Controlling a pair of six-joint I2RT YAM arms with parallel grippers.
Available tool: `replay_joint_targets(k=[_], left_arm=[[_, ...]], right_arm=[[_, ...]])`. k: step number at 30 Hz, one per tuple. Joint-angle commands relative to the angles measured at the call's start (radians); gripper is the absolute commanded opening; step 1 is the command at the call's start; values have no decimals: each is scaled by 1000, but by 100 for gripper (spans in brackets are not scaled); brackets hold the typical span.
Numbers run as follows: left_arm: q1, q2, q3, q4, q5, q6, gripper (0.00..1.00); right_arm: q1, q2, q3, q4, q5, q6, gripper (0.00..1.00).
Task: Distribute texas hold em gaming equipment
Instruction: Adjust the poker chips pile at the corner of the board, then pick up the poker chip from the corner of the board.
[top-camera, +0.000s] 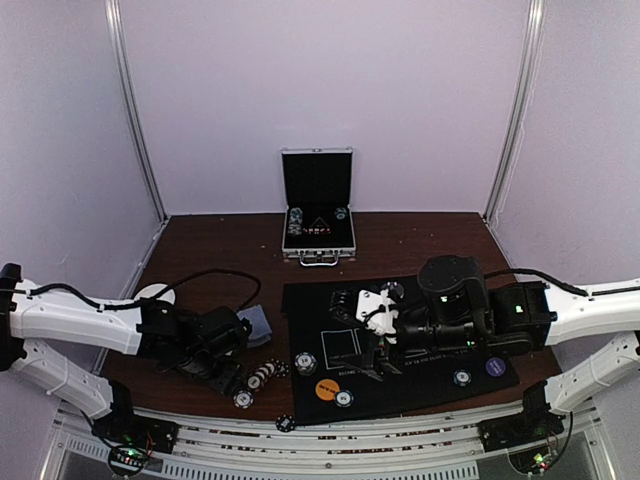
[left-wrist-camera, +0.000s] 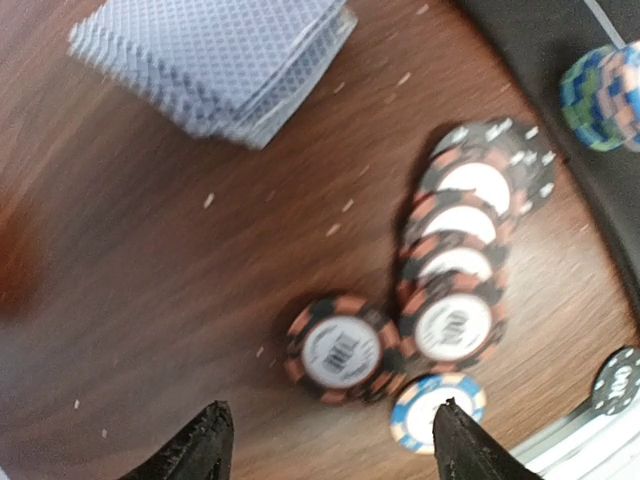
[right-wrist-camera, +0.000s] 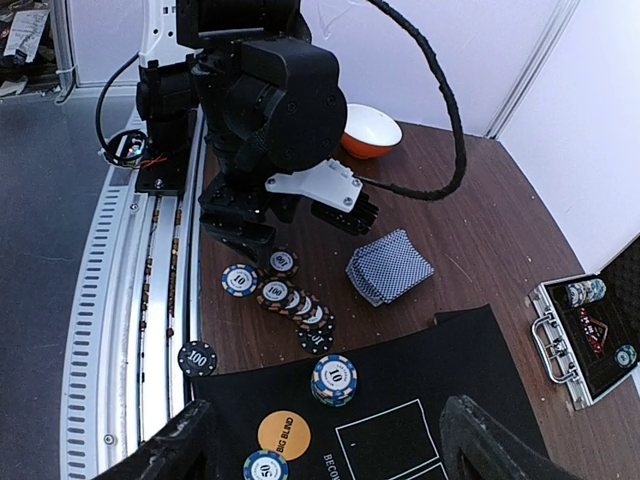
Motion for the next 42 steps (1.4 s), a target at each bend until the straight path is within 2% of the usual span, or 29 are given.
replay_joint_targets(k=[1,3,6,11,16,19,22,24,27,32,39,42], left_arm=[[4,4,28,-97,12,-45,75],[5,23,19,-86,40,-32,80],[7,59,19,-64,26,-28,80],[13,56,35,-34,27,-35,68],[-9,-55,36,8,74,-115,67],[-63,-39,24,19,120,-189,71],[-159,41,77,-20,77,-221,76],[-231,96,146,-12,39,-176,76],[-301,150,217,66,43,-2,74],[-303,201,169,163,134,179,73],[-303,290,187,221,123,284,75],[-293,301,159,243,165,291,77]], right_arm=[[0,-1,22,-16,-17,10,79],[1,-3,21,-17,-18,9,79],[0,-6,15,-12,-20,12,79],[0,-11,16,-20,-17,16,79],[0,-11,11,-29,-16,18,80],[0,-6,11,-20,-16,21,79],[1,-1,10,-13,-18,22,80],[0,6,11,-18,-24,28,79],[0,12,15,-29,-28,37,79],[0,-4,7,-21,-29,42,79],[1,-17,-4,-17,-35,50,79],[1,-20,-1,-28,-35,53,79]])
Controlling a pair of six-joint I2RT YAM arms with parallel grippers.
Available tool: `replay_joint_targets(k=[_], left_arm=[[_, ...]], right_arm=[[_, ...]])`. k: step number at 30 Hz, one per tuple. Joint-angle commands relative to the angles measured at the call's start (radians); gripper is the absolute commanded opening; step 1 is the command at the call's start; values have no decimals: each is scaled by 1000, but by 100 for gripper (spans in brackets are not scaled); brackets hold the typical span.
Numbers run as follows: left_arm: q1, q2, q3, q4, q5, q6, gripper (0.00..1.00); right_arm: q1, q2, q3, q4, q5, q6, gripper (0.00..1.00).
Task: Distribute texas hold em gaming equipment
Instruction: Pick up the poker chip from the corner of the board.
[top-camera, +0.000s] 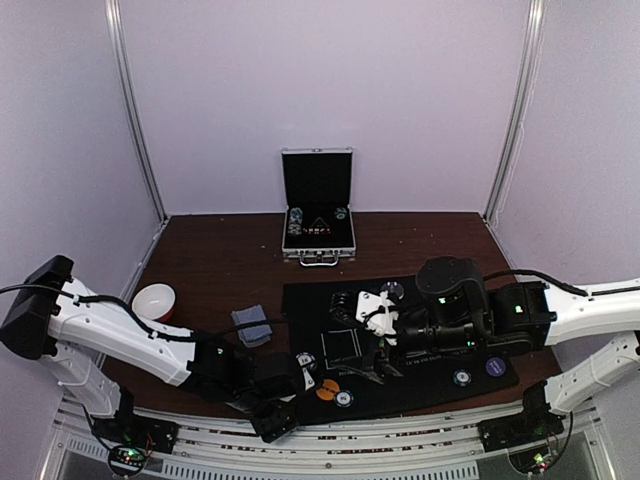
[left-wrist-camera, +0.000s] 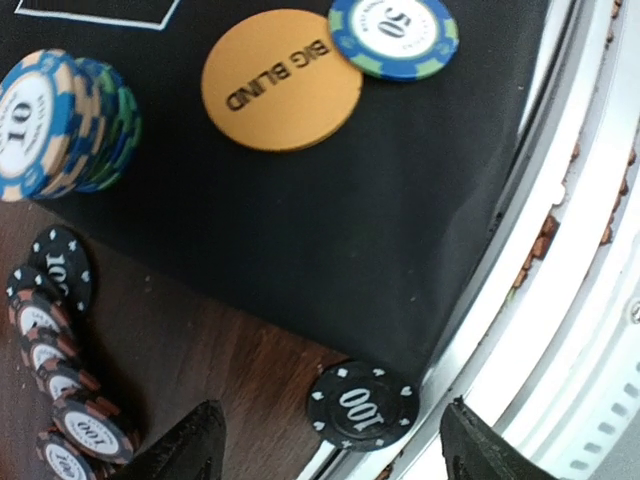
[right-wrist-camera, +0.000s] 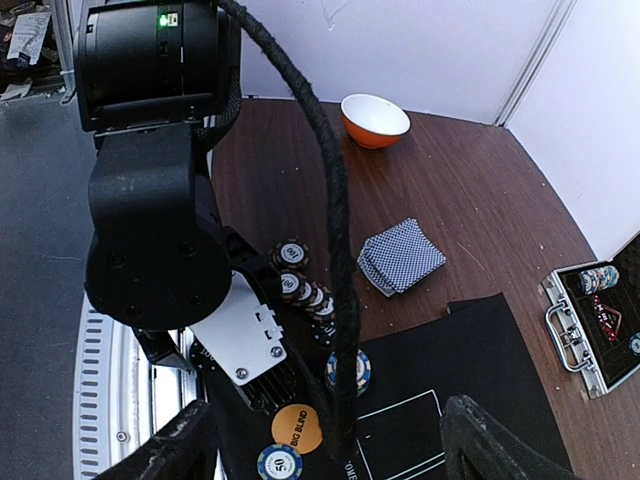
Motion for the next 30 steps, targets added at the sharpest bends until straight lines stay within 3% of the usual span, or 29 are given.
replay_joint_targets(k=[1,9,14,21,30], left_arm=[[22,11,-29,81,72,65,78],[50,76,-24,67,153,80,70],[50,90,-20,54,153,85,59],[63,76,-18,-79,4,54,54],[165,9,-47,-84,-39,2,51]], right_arm=[[0,-24,-2,-6,-10,20,79],[0,-30,-7,-8,-4,24,79],[1,-33,-12,-7,-2,26,79],[1,-32,-11,-11,3,22,79],[0,-19,-4,-19,-3,23,79]])
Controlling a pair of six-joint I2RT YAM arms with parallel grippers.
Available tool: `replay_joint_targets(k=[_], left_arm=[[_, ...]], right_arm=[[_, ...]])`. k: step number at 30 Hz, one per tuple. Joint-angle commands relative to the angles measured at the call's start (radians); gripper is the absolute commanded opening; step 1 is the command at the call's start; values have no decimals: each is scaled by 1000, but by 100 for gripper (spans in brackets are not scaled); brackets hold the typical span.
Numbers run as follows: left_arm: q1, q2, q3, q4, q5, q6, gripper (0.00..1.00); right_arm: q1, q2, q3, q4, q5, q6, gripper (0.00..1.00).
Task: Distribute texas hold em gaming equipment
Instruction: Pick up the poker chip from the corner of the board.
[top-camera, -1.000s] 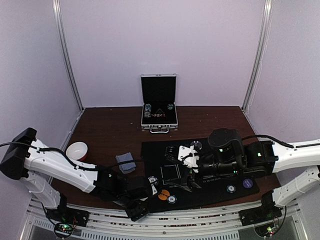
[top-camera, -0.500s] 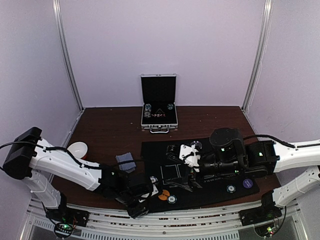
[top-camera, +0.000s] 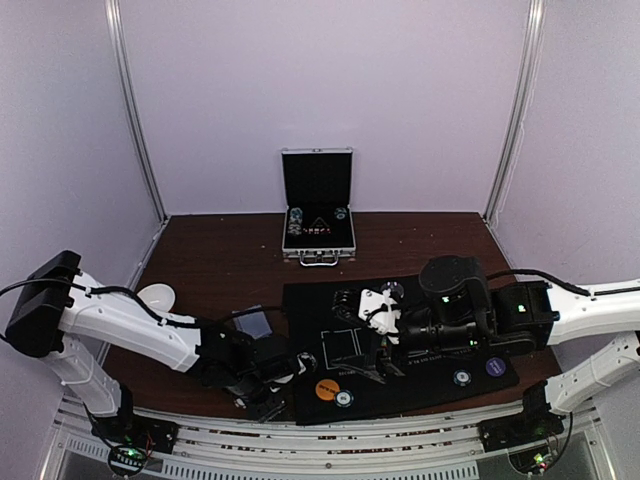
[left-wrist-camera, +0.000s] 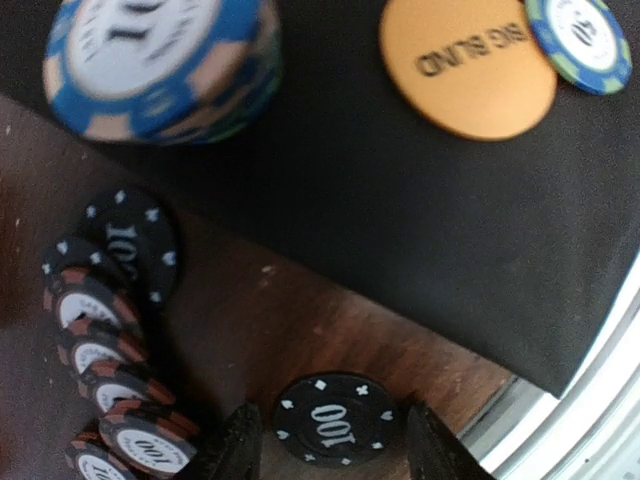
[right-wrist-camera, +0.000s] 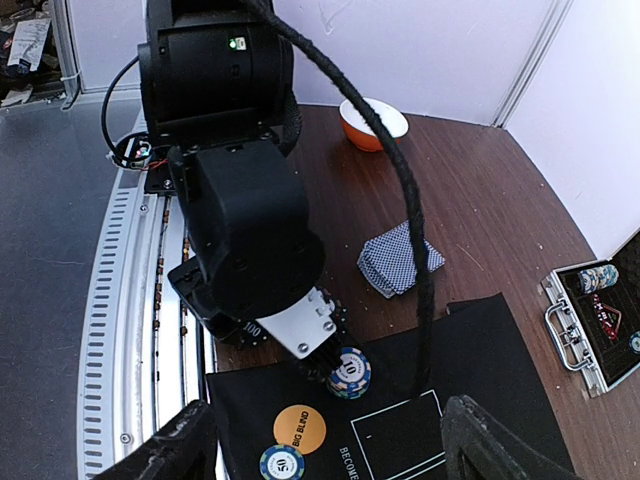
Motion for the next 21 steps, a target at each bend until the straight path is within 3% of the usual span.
replay_joint_targets(k=[1,14,21], left_arm=[[51,-36,-32,-65,-62,-30,50],[52,17,-23,-10,21,0,57],[52,55,-14,-19,50,13,50]], right_arm=[[0,-7,-3,-17,-2,10,79],[1,-11,-5,-24,6,9,79],[1,-16,-4,-30,13,10,79]])
